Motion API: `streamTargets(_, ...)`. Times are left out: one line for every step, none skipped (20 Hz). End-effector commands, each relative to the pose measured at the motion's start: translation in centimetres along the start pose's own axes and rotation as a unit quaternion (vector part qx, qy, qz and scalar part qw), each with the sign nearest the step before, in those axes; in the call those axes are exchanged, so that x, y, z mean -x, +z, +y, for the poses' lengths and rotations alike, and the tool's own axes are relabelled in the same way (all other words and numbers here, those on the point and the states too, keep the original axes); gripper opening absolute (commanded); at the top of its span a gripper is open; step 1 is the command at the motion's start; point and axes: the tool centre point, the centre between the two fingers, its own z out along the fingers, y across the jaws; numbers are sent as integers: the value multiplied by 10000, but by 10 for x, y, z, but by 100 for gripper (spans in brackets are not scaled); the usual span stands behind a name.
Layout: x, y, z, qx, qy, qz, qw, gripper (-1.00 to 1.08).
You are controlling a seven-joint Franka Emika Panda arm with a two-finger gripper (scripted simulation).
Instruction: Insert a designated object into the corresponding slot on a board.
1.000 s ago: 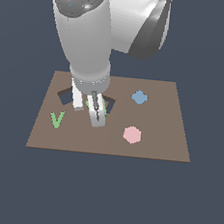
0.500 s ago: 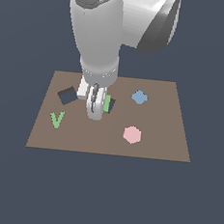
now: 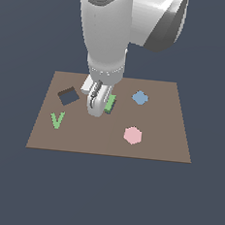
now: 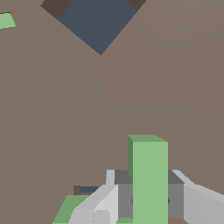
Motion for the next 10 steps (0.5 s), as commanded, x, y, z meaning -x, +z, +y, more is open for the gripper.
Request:
streamTargets(2,0,1,-2,150,-1,9999,-100)
streamTargets(2,0,2,-1,191,-1,9998,-100)
streamTargets(3,0,2,-1,226,-1,9997,-100)
streamTargets(3,0,3,-1,253,-1,9997,-100)
streamTargets(4,0,3,-1,275,-1,9996,-100)
streamTargets(4,0,3,-1,290,-1,9996,-100)
streamTargets(4,0,3,-1,298,-1,9996,-100)
streamTargets(4,0,3,-1,298,-1,9996,-100)
streamTargets(4,0,3,-1,295,-1,9996,-100)
streamTargets(4,0,3,-1,284,-1,9996,-100)
